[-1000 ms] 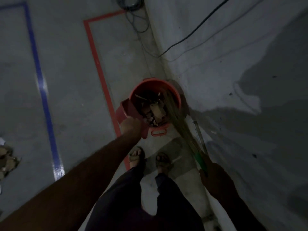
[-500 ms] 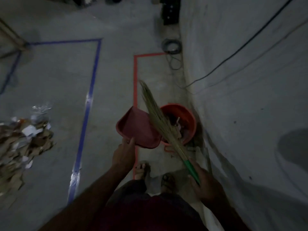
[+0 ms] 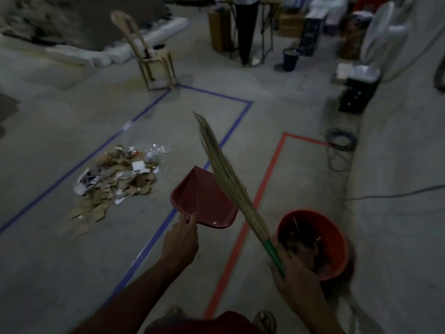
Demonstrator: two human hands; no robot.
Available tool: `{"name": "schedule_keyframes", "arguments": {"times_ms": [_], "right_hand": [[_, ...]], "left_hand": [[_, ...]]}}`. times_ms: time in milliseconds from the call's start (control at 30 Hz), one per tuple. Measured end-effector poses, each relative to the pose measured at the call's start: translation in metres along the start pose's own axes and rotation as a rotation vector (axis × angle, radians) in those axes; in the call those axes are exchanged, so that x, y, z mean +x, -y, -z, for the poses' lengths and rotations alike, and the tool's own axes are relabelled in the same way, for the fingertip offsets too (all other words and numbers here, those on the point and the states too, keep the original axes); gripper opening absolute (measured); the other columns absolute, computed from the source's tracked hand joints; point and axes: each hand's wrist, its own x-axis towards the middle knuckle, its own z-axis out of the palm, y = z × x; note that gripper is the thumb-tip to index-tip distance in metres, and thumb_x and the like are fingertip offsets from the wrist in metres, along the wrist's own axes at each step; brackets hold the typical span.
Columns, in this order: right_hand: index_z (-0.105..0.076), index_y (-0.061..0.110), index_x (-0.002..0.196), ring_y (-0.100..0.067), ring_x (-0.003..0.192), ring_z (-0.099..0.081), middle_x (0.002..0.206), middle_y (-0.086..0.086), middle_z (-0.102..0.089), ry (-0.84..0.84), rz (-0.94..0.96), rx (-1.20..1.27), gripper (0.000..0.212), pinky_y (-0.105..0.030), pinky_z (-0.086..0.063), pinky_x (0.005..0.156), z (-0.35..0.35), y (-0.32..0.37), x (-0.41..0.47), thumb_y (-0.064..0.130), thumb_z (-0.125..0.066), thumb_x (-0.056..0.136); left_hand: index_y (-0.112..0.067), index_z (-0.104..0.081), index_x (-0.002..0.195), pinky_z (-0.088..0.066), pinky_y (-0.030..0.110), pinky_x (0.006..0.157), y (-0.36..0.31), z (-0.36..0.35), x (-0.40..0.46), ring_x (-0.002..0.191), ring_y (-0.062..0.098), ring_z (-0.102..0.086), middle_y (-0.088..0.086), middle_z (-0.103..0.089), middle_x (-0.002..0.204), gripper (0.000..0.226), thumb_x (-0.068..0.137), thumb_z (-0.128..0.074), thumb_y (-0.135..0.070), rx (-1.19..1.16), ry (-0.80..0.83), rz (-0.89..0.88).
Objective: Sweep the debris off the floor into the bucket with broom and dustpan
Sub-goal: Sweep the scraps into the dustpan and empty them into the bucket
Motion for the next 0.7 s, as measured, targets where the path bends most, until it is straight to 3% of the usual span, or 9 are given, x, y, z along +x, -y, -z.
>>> {"name": "schedule_keyframes", "arguments": {"times_ms": [67,133,300,367,467,533,633,700], "right_hand": [[0.003,0.054,0.152,-0.014,0.066,-0.055,0.094,0.002,-0.054,0.004,0.044,-0.052,0.083,-0.030,-0.051,0.052,-0.008,0.022,0.013,0.046,-0.056,0.094],[-0.007,0.047,0.155,-0.013,0.057,-0.050,0.086,0.004,-0.050,0.018,0.072,-0.080,0.084,-0.031,-0.049,0.046,-0.018,0.049,0.025,0.040,-0.062,0.092],[-0.026,0.035,0.156,-0.015,0.050,-0.047,0.082,0.006,-0.039,0.063,0.125,-0.149,0.079,-0.033,-0.041,0.038,-0.048,0.126,0.052,0.034,-0.069,0.089],[-0.024,0.035,0.156,-0.017,0.052,-0.045,0.084,0.004,-0.041,0.080,0.157,-0.171,0.077,-0.034,-0.039,0.043,-0.060,0.161,0.063,0.034,-0.065,0.092],[-0.008,0.040,0.157,-0.018,0.065,-0.053,0.095,0.000,-0.047,0.110,0.178,-0.196,0.072,-0.036,-0.050,0.056,-0.084,0.206,0.079,0.041,-0.050,0.099],[-0.003,0.042,0.156,-0.017,0.068,-0.054,0.094,0.001,-0.045,0.118,0.169,-0.196,0.072,-0.036,-0.053,0.060,-0.100,0.231,0.085,0.042,-0.047,0.099],[0.003,0.043,0.153,-0.014,0.065,-0.053,0.092,0.003,-0.043,0.158,0.168,-0.212,0.076,-0.034,-0.053,0.057,-0.122,0.263,0.092,0.042,-0.050,0.099],[-0.006,0.040,0.155,-0.012,0.058,-0.050,0.088,0.003,-0.042,0.177,0.179,-0.245,0.077,-0.032,-0.050,0.050,-0.133,0.281,0.095,0.038,-0.056,0.097]], "left_hand": [[-0.024,-0.045,0.130,-0.042,0.036,0.059,0.027,0.007,-0.003,0.084,0.027,-0.061,0.005,-0.048,0.118,0.035,0.096,-0.052,-0.017,-0.016,-0.020,0.057],[-0.025,-0.045,0.130,-0.040,0.035,0.060,0.059,0.012,-0.006,0.085,0.027,-0.061,0.004,-0.048,0.115,0.035,0.096,-0.051,-0.018,-0.024,-0.047,0.102],[-0.026,-0.044,0.126,-0.038,0.035,0.060,0.146,0.021,-0.018,0.082,0.028,-0.059,0.004,-0.048,0.110,0.029,0.097,-0.049,-0.021,-0.055,-0.082,0.214],[-0.026,-0.044,0.123,-0.040,0.035,0.059,0.183,0.023,-0.022,0.079,0.028,-0.059,0.005,-0.049,0.108,0.029,0.096,-0.052,-0.020,-0.085,-0.099,0.254],[-0.026,-0.041,0.123,-0.047,0.036,0.060,0.236,0.025,-0.026,0.079,0.027,-0.059,0.005,-0.049,0.109,0.031,0.095,-0.055,-0.020,-0.109,-0.095,0.299],[-0.026,-0.042,0.125,-0.043,0.035,0.061,0.268,0.027,-0.030,0.083,0.026,-0.060,0.005,-0.048,0.112,0.029,0.098,-0.052,-0.023,-0.107,-0.082,0.328],[-0.024,-0.043,0.128,-0.039,0.033,0.061,0.309,0.029,-0.039,0.081,0.021,-0.056,0.005,-0.048,0.113,0.030,0.098,-0.051,-0.022,-0.120,-0.086,0.391],[-0.023,-0.044,0.127,-0.038,0.032,0.061,0.333,0.027,-0.045,0.078,0.019,-0.052,0.005,-0.049,0.112,0.030,0.098,-0.050,-0.018,-0.137,-0.081,0.437]]}}
